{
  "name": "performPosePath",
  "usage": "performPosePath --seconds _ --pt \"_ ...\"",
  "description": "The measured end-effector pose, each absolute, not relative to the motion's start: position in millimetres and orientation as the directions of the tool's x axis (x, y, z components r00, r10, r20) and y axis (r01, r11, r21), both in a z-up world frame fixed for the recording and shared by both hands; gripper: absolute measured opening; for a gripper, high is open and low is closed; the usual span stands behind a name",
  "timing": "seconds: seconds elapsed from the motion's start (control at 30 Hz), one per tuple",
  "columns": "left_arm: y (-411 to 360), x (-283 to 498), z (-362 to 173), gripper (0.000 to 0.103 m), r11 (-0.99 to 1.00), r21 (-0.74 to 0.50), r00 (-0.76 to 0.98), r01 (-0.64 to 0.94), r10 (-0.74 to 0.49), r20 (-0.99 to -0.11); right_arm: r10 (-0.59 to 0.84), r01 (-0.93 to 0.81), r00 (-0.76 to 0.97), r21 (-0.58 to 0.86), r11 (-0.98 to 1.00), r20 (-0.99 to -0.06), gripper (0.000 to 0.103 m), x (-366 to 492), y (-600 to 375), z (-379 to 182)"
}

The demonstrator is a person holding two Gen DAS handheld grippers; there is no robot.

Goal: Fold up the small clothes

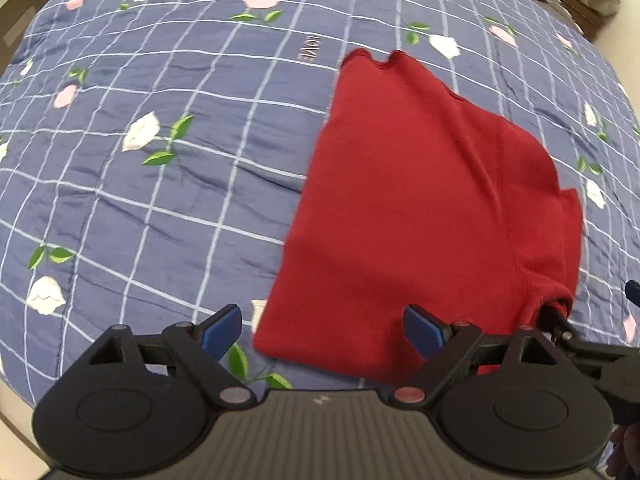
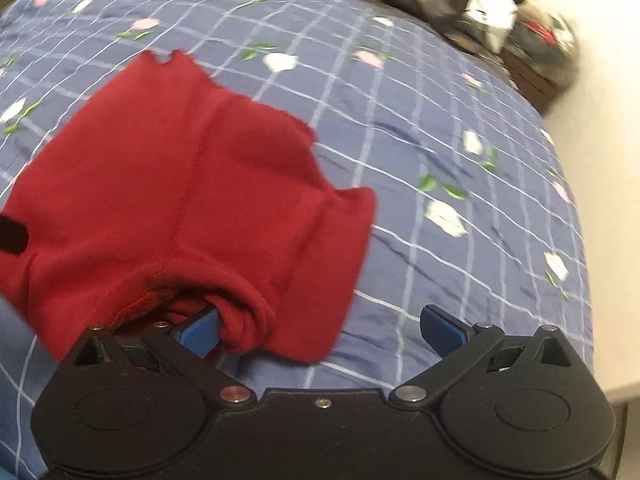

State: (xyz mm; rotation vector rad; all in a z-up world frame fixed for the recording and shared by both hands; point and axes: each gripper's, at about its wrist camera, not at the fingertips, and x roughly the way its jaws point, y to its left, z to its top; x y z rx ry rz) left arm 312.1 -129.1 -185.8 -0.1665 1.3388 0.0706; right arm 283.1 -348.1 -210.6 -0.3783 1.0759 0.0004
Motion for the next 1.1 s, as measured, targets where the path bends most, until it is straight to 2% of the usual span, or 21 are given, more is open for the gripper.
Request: performPosePath --seconds 0.27,0.4,0.7,0.8,0.93,1.0,1.03,1.1 --pt "-130.8 313.9 -192.4 0.091 0.991 -0.077 0.201 -0.113 -0.053 -0.978 -0.353 -0.016 0.415 -0.395 0.919 -0.839 0.102 268.0 -387.5 -218.8" --pt "-126.9 311.7 -195.0 0.091 0.989 -0.080 0.188 -0.124 -0.056 -0.981 -0.201 0.009 0.419 -0.217 0.976 -0.885 0.102 262.8 -405.2 -211.2" --pt "-122.9 305.5 -195.5 0.093 0.985 -0.067 0.181 -0.161 -0.038 -0.983 -0.088 -0.132 0.476 -0.170 0.977 -0.875 0.102 272.2 -375.3 -203.6" --pt "-120.9 302.9 -196.3 0.093 0.982 -0.068 0.175 -0.178 -0.036 -0.984 -0.019 -0.263 0.428 -0.144 0.954 -0.904 0.100 280.0 -359.1 -212.6" --pt "-121.1 300.4 -196.8 0.093 0.981 -0.065 0.172 -0.185 -0.033 -0.985 -0.023 -0.331 0.450 -0.191 0.924 -0.893 0.072 283.2 -344.9 -213.4" --pt "-121.9 299.7 -196.2 0.093 0.980 -0.065 0.173 -0.186 -0.033 -0.984 0.007 -0.331 0.443 -0.156 0.931 -0.897 0.051 285.1 -345.5 -212.3" --pt "-122.3 299.8 -196.1 0.093 0.980 -0.065 0.173 -0.187 -0.032 -0.984 0.022 -0.346 0.439 -0.146 0.927 -0.898 0.034 285.0 -345.0 -212.0" --pt "-123.4 300.7 -196.1 0.093 0.980 -0.065 0.173 -0.189 -0.032 -0.984 0.046 -0.394 0.433 -0.143 0.908 -0.900 0.020 280.6 -341.9 -211.4"
